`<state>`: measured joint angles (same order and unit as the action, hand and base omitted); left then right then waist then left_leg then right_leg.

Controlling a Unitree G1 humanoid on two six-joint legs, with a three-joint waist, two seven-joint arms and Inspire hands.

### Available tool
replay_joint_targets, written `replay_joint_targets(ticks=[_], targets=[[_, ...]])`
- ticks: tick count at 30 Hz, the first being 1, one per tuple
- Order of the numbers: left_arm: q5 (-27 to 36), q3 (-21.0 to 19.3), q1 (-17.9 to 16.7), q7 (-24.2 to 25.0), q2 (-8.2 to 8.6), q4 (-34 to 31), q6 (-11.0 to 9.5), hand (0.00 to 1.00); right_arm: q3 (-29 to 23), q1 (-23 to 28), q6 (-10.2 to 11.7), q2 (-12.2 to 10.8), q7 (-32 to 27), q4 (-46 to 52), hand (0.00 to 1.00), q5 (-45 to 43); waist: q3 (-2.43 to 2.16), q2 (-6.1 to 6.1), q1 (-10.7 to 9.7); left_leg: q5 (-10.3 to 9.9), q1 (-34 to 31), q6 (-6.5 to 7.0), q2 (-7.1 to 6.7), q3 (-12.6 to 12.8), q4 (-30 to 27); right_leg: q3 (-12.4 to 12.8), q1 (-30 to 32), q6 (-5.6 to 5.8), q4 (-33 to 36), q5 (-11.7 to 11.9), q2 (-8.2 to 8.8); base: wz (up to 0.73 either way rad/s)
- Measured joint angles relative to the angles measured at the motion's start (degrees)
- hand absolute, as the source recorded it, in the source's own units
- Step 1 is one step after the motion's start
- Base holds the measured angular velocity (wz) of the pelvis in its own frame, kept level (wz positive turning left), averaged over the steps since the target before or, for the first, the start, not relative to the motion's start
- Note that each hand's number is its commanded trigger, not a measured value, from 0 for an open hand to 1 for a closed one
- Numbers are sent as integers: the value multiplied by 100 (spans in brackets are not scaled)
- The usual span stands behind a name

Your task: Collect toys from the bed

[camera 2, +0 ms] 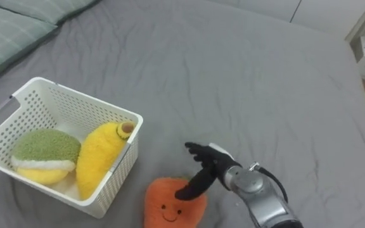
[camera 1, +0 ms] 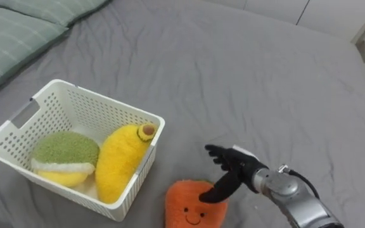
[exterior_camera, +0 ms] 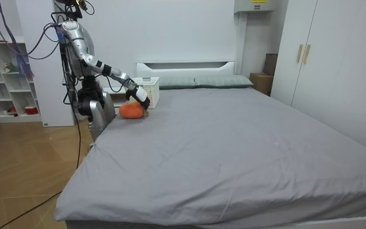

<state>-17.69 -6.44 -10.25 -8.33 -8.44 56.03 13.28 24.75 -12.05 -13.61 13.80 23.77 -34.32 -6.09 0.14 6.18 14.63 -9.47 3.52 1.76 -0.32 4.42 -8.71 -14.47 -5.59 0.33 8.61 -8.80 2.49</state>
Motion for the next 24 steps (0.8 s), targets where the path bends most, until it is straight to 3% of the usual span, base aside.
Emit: replay_joint_targets(ticks=[4, 8, 18, 19, 20, 21, 22, 24], targets=[[0, 56, -24, 33, -1, -25, 136, 0, 84, -2, -93, -29, 338, -115, 0, -323, 17, 45, 114, -1, -32, 2, -8, -31, -5, -5, 7, 1, 0, 0, 5, 2], [0, 59, -25, 30, 0, -35, 141, 0, 63, -12, -108, -41, 515, -251, 0, -683, 35, 95, 197, -1, -13, 2, -7, -38, -6, 0, 8, 1, 0, -1, 2, -1], [1, 119, -56, -101, 2, -32, 144, 0, 68, -52, -134, -261, 271, -646, 0, -1230, 91, 47, 334, -2, -3, 2, -5, -28, -1, 18, -24, 1, -1, 0, -2, -1], [1, 117, -53, -101, 3, -10, 145, 0, 68, -52, -119, -281, 203, -751, 16, -1231, 99, 25, 333, -2, 0, 2, -7, -34, 2, 11, -31, 1, -2, -1, 1, 0], [3, 117, -43, -101, 3, 27, 146, 0, 68, -50, -121, -303, 111, -845, 40, -1226, 104, 0, 334, -2, -6, 3, -7, -37, 2, 6, -31, 1, -2, 0, 2, 0], [3, 118, -43, -99, 4, 40, 148, 0, 68, -51, -120, -312, 62, -888, 78, -1221, 106, -12, 332, -3, -10, 3, -7, -37, 2, 6, -30, 1, -2, 0, 2, 0], [3, 117, -43, -98, 7, 60, 151, 0, 62, -52, -102, -331, -24, -976, 100, -1221, 106, -26, 327, -3, -19, 4, -7, -37, 4, 9, -24, 1, -2, -1, 1, 0], [1, 113, -47, -97, 12, 83, 153, 0, 49, -51, -83, -363, -171, -1057, 100, -1221, 100, -48, 325, -4, -32, 3, -7, -43, 1, 5, -18, 1, -2, 0, 0, 0]])
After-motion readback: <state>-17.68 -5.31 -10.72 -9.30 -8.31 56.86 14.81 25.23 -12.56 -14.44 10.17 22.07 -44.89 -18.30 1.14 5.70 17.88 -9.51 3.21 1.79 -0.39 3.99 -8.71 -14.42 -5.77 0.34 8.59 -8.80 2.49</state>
